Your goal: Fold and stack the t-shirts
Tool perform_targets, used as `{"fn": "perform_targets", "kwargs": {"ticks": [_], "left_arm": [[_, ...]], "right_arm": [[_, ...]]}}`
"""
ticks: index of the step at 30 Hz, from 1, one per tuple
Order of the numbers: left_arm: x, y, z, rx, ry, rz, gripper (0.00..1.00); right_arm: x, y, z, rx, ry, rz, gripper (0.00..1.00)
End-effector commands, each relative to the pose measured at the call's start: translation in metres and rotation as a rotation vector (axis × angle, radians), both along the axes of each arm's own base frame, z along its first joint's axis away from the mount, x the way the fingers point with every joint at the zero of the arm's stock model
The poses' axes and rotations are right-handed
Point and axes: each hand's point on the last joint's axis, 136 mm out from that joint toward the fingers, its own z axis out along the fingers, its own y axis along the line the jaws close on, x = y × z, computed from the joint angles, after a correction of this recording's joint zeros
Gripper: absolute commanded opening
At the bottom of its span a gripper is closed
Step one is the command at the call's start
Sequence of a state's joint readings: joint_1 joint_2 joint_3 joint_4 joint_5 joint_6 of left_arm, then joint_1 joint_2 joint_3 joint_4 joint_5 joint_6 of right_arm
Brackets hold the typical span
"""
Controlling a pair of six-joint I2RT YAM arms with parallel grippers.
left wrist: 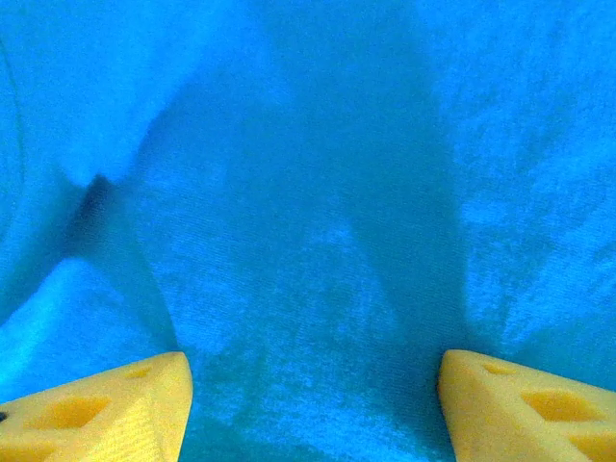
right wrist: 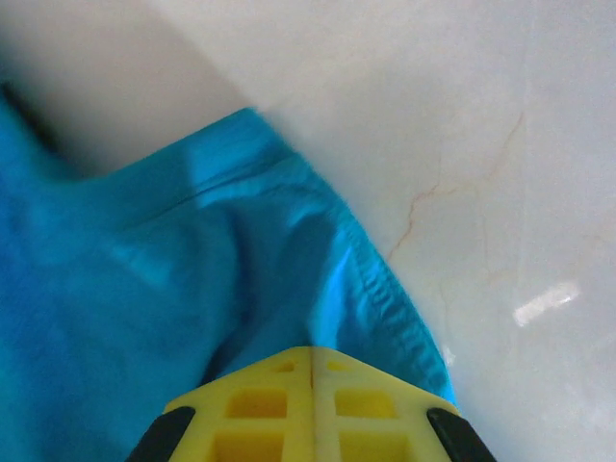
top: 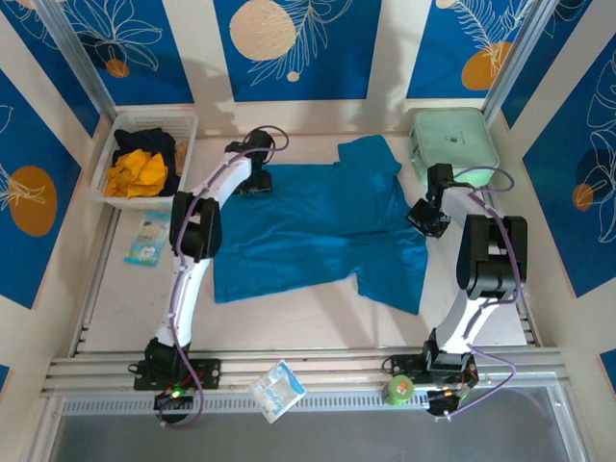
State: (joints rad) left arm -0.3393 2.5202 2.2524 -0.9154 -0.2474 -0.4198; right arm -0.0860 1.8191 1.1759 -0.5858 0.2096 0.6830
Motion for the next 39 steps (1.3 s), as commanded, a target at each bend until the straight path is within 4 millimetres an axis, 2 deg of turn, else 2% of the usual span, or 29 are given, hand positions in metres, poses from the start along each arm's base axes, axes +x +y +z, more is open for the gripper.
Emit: {"fn": "perform_targets", "kwargs": {"ticks": [1,6,10,14,17,22,25,28,31,34,36,39], "left_arm": [[-0.016,0.015,-0.010,0.028,0.044,0.046,0.69],[-0.020,0.020,-0.015,0.028,0.053,0.058,0.68],[-0.022,0.023,-0.019,0.034,0.064,0.060,0.68],[-0.026,0.030,-0.024,0.037,0.079,0.076,0.68],[-0.030,0.033,-0.027,0.035,0.088,0.086,0.68],[-0.038,0.039,-0.033,0.026,0.100,0.101,0.68],[-0.044,0.043,-0.037,0.027,0.110,0.106,0.67],[-0.048,0.048,-0.040,0.028,0.119,0.115,0.67],[-0.051,0.051,-0.040,0.018,0.118,0.121,0.67],[-0.047,0.042,-0.031,-0.032,0.096,0.095,0.72],[-0.040,0.031,-0.014,-0.091,0.060,0.068,0.76],[-0.028,0.015,0.019,-0.157,0.000,0.024,0.81]], "right_arm": [[0.015,0.005,-0.015,0.133,-0.040,-0.129,0.00],[0.029,0.007,-0.026,0.193,-0.040,-0.181,0.00],[0.020,0.004,-0.031,0.184,0.002,-0.228,0.00],[-0.009,-0.007,-0.031,0.152,0.083,-0.343,0.00],[-0.054,-0.021,-0.021,0.084,0.241,-0.536,0.00],[-0.103,-0.031,-0.010,0.029,0.358,-0.697,0.00],[-0.116,-0.025,-0.008,0.069,0.324,-0.750,0.00],[-0.122,-0.021,-0.004,0.099,0.280,-0.772,0.00],[-0.113,-0.020,0.014,0.098,0.214,-0.719,0.00],[-0.091,-0.018,0.046,0.047,0.089,-0.563,0.00],[-0.067,-0.011,0.070,0.010,-0.029,-0.404,0.00],[-0.033,0.009,0.095,-0.017,-0.136,-0.148,0.00]]}}
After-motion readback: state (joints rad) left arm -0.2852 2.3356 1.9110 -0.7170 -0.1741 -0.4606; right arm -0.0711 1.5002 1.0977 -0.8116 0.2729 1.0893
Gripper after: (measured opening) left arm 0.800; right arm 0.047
